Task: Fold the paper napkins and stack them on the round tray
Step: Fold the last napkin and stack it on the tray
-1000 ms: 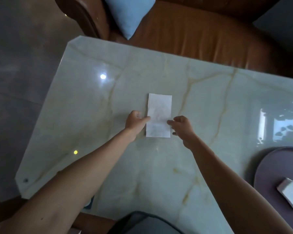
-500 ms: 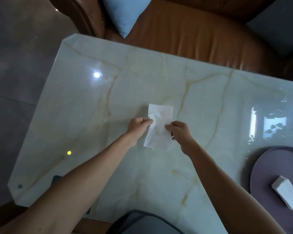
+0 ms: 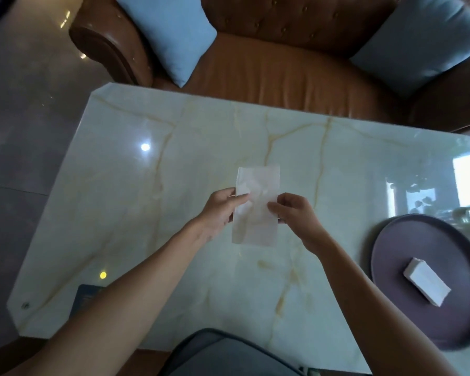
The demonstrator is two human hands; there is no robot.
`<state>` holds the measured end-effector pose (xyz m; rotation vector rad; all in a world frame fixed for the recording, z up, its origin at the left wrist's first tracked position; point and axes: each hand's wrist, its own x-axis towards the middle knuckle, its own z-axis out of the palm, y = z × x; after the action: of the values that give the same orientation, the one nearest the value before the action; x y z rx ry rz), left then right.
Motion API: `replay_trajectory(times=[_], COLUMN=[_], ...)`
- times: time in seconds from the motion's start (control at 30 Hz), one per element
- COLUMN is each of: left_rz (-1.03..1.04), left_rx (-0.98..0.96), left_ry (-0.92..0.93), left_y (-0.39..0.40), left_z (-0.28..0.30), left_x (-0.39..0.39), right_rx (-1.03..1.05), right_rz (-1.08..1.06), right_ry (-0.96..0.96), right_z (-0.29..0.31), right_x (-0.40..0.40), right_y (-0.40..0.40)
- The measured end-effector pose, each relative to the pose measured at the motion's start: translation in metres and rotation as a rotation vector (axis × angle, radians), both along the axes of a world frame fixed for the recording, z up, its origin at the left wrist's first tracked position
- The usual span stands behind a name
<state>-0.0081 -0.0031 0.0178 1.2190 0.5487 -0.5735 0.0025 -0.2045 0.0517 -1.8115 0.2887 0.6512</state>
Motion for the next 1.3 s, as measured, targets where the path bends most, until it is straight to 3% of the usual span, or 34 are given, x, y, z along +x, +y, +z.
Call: replay_trajectory(times=[0.27,0.8,1.07,1.3], left_rz=[-0.109,-0.163,-0.148,-0.114], left_rx=[-0.046,0.105,0.073,-0.013], left_ry=[-0.110,-0.271,-0.284,-0.245], left_y=[-0.030,-0.068,-0.076,-0.080], left_z=[0.032,0.075,0.085,0.088], left_x=[-0.024,-0.030,-0.032,-0.033], right_rx=[0.211,0.313,0.444,0.536], right_rz=[-0.210,-0.179,-0.125,-0.160], right_ry=[0.063,-0.059,-0.085,0.021], right_z=[0.020,0.051,0.054,0.060], right_x=[-0.027,-0.037,-0.036,-0.033], right_y=[-0.039,-0.081,-0.091,-0.100])
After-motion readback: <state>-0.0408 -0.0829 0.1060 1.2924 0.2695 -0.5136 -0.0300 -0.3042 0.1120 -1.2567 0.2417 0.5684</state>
